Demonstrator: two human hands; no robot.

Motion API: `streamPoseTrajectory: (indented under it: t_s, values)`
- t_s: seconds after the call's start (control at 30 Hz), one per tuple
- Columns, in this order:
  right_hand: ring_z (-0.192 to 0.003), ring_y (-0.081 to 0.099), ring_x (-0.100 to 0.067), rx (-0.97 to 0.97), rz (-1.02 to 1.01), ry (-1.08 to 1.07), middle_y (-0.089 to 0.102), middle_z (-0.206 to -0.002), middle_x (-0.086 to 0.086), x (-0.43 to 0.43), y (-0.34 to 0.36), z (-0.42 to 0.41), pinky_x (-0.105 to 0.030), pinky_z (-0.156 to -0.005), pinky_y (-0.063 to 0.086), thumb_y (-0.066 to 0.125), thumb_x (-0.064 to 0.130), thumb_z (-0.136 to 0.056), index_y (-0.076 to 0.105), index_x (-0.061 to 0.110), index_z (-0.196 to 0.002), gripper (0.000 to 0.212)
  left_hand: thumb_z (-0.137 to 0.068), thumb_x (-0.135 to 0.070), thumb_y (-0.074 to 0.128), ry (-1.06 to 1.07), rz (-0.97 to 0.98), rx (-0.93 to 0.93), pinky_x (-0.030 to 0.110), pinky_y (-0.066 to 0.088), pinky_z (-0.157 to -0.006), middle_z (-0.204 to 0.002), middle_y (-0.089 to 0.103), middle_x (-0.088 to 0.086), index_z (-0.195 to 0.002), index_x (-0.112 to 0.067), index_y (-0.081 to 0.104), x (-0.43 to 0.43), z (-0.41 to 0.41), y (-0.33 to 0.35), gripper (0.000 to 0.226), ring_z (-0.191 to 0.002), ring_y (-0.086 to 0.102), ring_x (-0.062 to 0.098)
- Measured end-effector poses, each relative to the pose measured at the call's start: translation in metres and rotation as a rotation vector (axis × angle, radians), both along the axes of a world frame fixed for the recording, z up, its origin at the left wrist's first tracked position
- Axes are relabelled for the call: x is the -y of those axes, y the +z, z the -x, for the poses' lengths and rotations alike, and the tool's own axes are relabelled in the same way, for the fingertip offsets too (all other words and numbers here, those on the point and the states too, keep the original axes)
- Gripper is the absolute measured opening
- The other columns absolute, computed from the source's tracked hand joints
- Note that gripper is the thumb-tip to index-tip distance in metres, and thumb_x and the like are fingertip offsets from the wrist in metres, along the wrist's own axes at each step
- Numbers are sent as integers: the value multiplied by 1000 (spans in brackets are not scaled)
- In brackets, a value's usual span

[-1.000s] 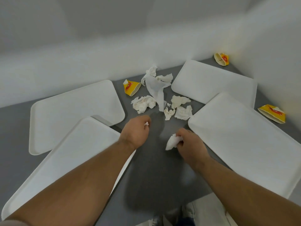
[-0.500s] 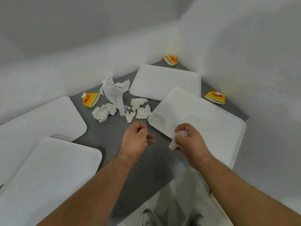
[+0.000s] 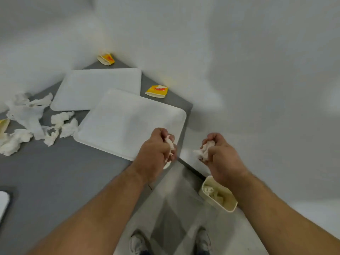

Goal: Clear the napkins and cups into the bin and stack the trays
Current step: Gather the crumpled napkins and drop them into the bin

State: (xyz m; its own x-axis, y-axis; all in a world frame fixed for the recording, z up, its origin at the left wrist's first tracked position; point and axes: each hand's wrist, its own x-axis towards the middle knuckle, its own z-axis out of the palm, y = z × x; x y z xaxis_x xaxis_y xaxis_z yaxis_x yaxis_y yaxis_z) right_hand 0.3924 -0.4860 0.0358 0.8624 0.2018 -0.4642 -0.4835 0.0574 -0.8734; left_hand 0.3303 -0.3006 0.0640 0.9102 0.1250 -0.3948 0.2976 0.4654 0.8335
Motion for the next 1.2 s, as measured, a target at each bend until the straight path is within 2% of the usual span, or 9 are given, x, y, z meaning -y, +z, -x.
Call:
streamPoseTrajectory:
  t_s: [0.1,0.23,0.33,0.4,0.57,0.83,1.0,1.1,1.2]
  values:
    - [-94,59,-33,14,41,-27,59,-101,-14,23,-16,-4,-52,-92,57,38,-21,-72,58,22,-94,52,-66,11,33,-109,-226,13,31,53,-67,-100,48,10,-96,-15,44,17,-16,-11,41,-77,56,20]
    - [-104,65,-40,-59,50,-139,62,-114,-16,105,-68,-12,-57,-92,57,53,-8,-64,61,28,-100,52,-81,15,45,-230,-360,-58,44,59,-92,-97,65,6,-100,-12,54,92,-52,-71,34,-99,71,34]
    - [-98,74,-32,-138,28,-255,64,-117,-14,149,-127,-9,-43,-76,63,64,-10,-78,62,25,-115,51,-81,7,63,-230,-327,-164,38,56,-83,-90,71,-1,-100,-15,62,134,-67,-131,29,-91,72,24]
    - [-93,77,-22,-193,46,-298,68,-118,-10,170,-168,-8,-34,-73,62,72,-5,-85,61,22,-123,48,-88,4,67,-204,-305,-269,41,57,-82,-101,72,12,-104,-12,67,155,-76,-177,23,-88,69,23]
    - [-91,77,-25,-370,134,-412,73,-113,-13,203,-284,0,-28,-67,61,78,10,-88,65,16,-114,30,-82,-9,80,-132,-435,-543,46,61,-89,-107,74,19,-110,-9,73,196,-79,-301,29,-91,70,32]
    - [-98,73,-26,-526,278,-387,69,-118,-13,227,-428,-16,-29,-72,62,82,16,-85,60,10,-132,52,-85,-23,81,-168,-508,-722,47,59,-94,-114,72,18,-121,-5,68,225,-98,-440,43,-106,70,37]
    - [-105,68,-32,-598,377,-265,59,-125,-13,225,-477,-33,-51,-95,58,80,24,-87,44,21,-148,70,-87,-47,75,-309,-560,-716,44,53,-103,-134,62,15,-146,-7,48,239,-109,-472,76,-119,63,35]
    - [-114,64,-38,-556,458,-199,60,-130,-16,224,-489,-36,-54,-99,54,70,19,-92,49,14,-144,56,-93,-38,70,-380,-593,-670,46,49,-107,-141,58,16,-146,-7,49,240,-104,-480,64,-126,59,36]
    - [-100,70,-29,-514,496,-235,70,-109,-12,220,-475,-38,-49,-91,60,68,20,-94,66,17,-123,29,-93,-31,72,-376,-561,-648,48,52,-104,-131,65,17,-136,-11,60,233,-93,-472,48,-119,64,34]
